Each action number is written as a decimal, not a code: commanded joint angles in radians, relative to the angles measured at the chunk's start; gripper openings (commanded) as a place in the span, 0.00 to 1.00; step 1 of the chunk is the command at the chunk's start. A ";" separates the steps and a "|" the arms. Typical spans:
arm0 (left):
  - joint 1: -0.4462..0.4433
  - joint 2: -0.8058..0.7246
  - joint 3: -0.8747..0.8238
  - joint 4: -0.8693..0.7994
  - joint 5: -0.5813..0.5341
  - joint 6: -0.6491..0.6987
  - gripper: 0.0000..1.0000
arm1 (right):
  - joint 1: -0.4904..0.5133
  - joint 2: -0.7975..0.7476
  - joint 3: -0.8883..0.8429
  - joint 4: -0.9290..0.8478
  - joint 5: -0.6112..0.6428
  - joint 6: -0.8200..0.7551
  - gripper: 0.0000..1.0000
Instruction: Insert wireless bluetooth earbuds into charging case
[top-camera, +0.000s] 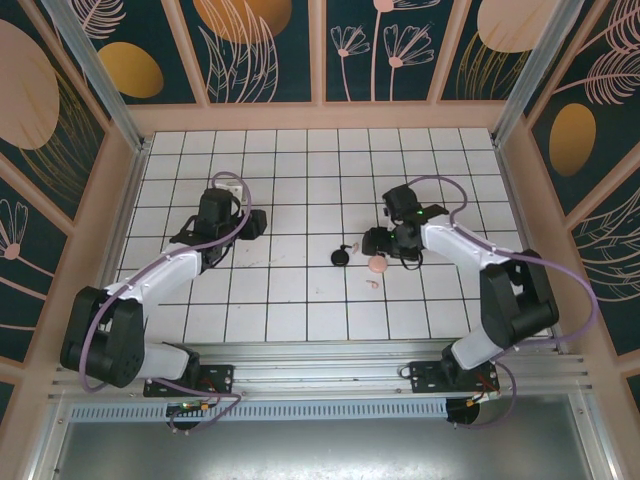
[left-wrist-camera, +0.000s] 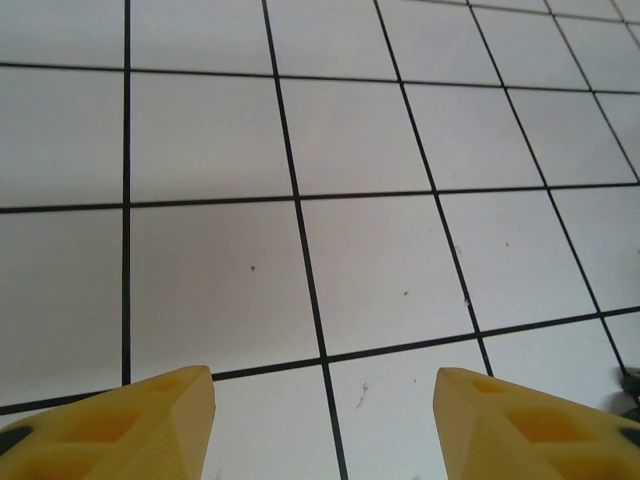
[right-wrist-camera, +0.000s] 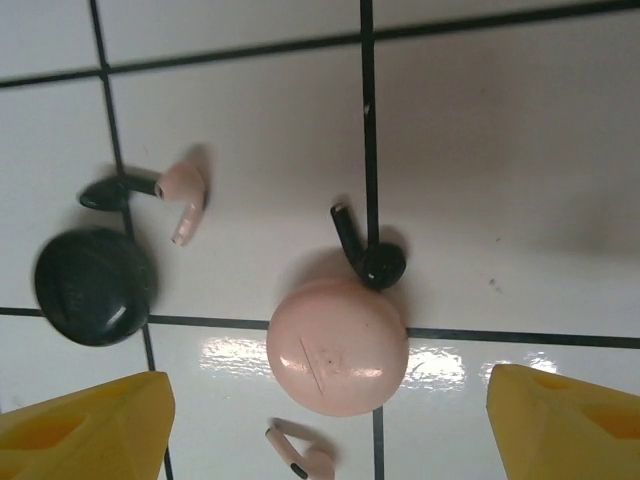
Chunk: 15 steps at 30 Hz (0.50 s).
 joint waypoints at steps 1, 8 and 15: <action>-0.007 0.009 -0.010 -0.014 0.009 -0.018 0.60 | 0.015 0.050 0.063 -0.066 0.046 0.029 0.79; -0.009 0.022 -0.009 -0.018 0.001 -0.012 0.60 | 0.030 0.135 0.099 -0.093 0.055 0.031 0.74; -0.008 0.028 -0.013 -0.021 -0.011 -0.008 0.61 | 0.050 0.189 0.118 -0.105 0.072 0.028 0.67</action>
